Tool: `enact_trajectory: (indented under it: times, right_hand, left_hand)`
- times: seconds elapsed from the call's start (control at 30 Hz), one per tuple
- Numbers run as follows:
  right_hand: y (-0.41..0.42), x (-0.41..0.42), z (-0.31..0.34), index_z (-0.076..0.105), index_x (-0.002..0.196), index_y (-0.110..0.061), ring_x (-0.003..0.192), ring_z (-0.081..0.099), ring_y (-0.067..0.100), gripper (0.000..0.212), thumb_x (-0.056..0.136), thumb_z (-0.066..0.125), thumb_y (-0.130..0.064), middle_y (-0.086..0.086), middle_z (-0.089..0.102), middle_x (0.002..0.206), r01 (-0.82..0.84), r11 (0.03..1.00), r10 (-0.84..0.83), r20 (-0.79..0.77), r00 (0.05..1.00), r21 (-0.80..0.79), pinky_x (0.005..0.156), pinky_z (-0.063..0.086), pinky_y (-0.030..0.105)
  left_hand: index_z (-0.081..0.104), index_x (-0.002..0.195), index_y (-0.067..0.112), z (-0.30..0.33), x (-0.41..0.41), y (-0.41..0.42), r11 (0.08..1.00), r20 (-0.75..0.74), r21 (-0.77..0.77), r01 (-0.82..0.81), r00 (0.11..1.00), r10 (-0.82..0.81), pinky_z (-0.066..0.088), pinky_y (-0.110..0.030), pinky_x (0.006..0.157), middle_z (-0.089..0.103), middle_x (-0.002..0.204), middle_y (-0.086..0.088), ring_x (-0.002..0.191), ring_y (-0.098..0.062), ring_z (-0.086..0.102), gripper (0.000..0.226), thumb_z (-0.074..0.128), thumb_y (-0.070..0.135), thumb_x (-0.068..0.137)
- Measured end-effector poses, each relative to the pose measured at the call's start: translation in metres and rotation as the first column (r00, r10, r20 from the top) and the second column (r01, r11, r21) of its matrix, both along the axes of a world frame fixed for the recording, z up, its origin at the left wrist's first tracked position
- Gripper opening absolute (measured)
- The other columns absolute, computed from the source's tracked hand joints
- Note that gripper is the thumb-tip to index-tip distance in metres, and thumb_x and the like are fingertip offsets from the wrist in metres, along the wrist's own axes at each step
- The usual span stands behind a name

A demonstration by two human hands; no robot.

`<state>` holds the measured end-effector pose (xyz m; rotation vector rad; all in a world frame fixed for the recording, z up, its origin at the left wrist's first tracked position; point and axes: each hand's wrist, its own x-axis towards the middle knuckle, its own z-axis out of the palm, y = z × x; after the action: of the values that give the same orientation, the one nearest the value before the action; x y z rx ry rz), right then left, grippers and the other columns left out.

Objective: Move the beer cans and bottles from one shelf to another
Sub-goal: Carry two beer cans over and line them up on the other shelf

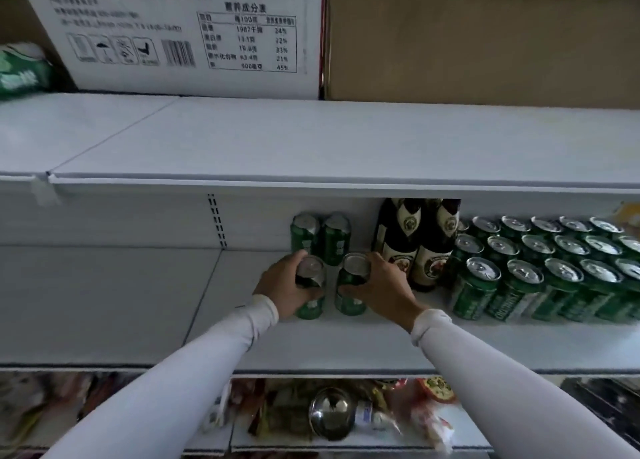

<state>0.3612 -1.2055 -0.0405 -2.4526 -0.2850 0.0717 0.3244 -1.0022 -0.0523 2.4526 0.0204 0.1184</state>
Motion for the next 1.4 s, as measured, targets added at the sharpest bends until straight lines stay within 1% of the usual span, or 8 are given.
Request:
enact_trajectory:
  times: [0.1, 0.23, 0.3, 0.53, 0.73, 0.9, 1.1, 1.4]
  right_hand:
    - [0.009, 0.014, -0.003, 0.052, 0.125, -0.019, 0.104, 0.062, 0.026, 0.068, 0.072, 0.082, -0.047, 0.004, 0.066, 0.116, 0.005, 1.000, -0.005, -0.015, 1.000, -0.015, 0.076, 0.041, 0.024]
    - [0.023, 0.026, -0.007, 0.055, 0.126, -0.017, 0.107, 0.062, 0.030, 0.071, 0.070, 0.081, -0.050, 0.007, 0.066, 0.118, 0.001, 1.000, -0.001, 0.002, 1.000, -0.013, 0.086, 0.050, 0.033]
    - [0.027, 0.033, -0.008, 0.059, 0.122, -0.019, 0.104, 0.064, 0.029, 0.067, 0.067, 0.082, -0.051, 0.006, 0.068, 0.114, 0.000, 1.000, 0.000, -0.003, 1.000, -0.002, 0.082, 0.051, 0.031]
    - [0.036, 0.051, -0.009, 0.056, 0.124, -0.015, 0.109, 0.062, 0.032, 0.069, 0.070, 0.082, -0.049, 0.010, 0.067, 0.118, -0.006, 1.000, 0.005, -0.012, 1.000, -0.027, 0.085, 0.047, 0.031]
    - [0.034, 0.059, -0.011, 0.050, 0.121, -0.010, 0.109, 0.060, 0.031, 0.068, 0.072, 0.082, -0.046, 0.011, 0.063, 0.120, -0.036, 0.999, 0.035, -0.024, 0.999, -0.034, 0.075, 0.037, 0.026]
    - [0.037, 0.060, -0.009, 0.052, 0.120, -0.009, 0.108, 0.061, 0.029, 0.067, 0.073, 0.082, -0.045, 0.009, 0.065, 0.118, -0.042, 0.998, 0.042, -0.009, 0.999, -0.042, 0.074, 0.037, 0.025]
    - [0.038, 0.057, -0.015, 0.051, 0.123, -0.010, 0.107, 0.062, 0.030, 0.070, 0.072, 0.082, -0.047, 0.009, 0.065, 0.118, -0.022, 1.000, 0.023, 0.009, 1.000, -0.016, 0.076, 0.040, 0.026]
    - [0.042, 0.051, -0.009, 0.051, 0.127, -0.013, 0.111, 0.061, 0.029, 0.074, 0.070, 0.083, -0.048, 0.007, 0.064, 0.121, 0.025, 1.000, -0.026, -0.037, 0.999, -0.019, 0.085, 0.050, 0.032]
  left_hand:
    - [0.040, 0.142, 0.019, -0.006, 0.011, 0.004, 1.000, 0.004, 0.013, 0.000, 1.000, 0.000, 0.044, -0.033, 0.100, 0.052, 0.138, -0.004, 0.121, -0.022, 0.053, 0.084, 0.079, 0.044, 0.072]
    - [0.043, 0.136, 0.017, -0.010, 0.026, 0.007, 0.999, 0.019, 0.027, -0.027, 0.999, 0.027, 0.045, -0.036, 0.098, 0.053, 0.134, -0.007, 0.118, -0.026, 0.054, 0.078, 0.079, 0.043, 0.072]
    - [0.047, 0.130, 0.017, -0.012, 0.034, 0.008, 0.998, 0.014, 0.034, -0.049, 0.999, 0.049, 0.047, -0.036, 0.094, 0.056, 0.129, -0.007, 0.114, -0.028, 0.056, 0.073, 0.080, 0.043, 0.070]
    - [0.045, 0.135, 0.012, -0.012, 0.055, 0.011, 0.997, 0.031, 0.044, -0.069, 0.997, 0.068, 0.044, -0.041, 0.099, 0.051, 0.133, -0.015, 0.119, -0.034, 0.052, 0.075, 0.080, 0.035, 0.072]
    - [0.041, 0.139, 0.018, -0.014, 0.061, 0.014, 0.998, 0.061, 0.027, -0.064, 0.996, 0.062, 0.045, -0.043, 0.098, 0.049, 0.125, -0.015, 0.113, -0.035, 0.053, 0.076, 0.077, 0.031, 0.074]
    - [0.044, 0.134, 0.024, -0.017, 0.063, 0.022, 0.998, 0.050, -0.030, -0.046, 0.998, 0.048, 0.047, -0.042, 0.098, 0.055, 0.126, -0.005, 0.114, -0.026, 0.055, 0.083, 0.071, 0.052, 0.061]
    - [0.045, 0.135, 0.026, -0.022, 0.064, 0.025, 0.998, 0.054, -0.041, -0.049, 0.997, 0.051, 0.046, -0.041, 0.099, 0.055, 0.131, -0.001, 0.118, -0.023, 0.054, 0.086, 0.065, 0.059, 0.058]
    - [0.043, 0.137, 0.019, -0.019, 0.062, 0.022, 0.993, 0.042, -0.096, -0.062, 0.997, 0.066, 0.044, -0.040, 0.101, 0.052, 0.134, -0.006, 0.121, -0.027, 0.051, 0.080, 0.080, 0.036, 0.068]
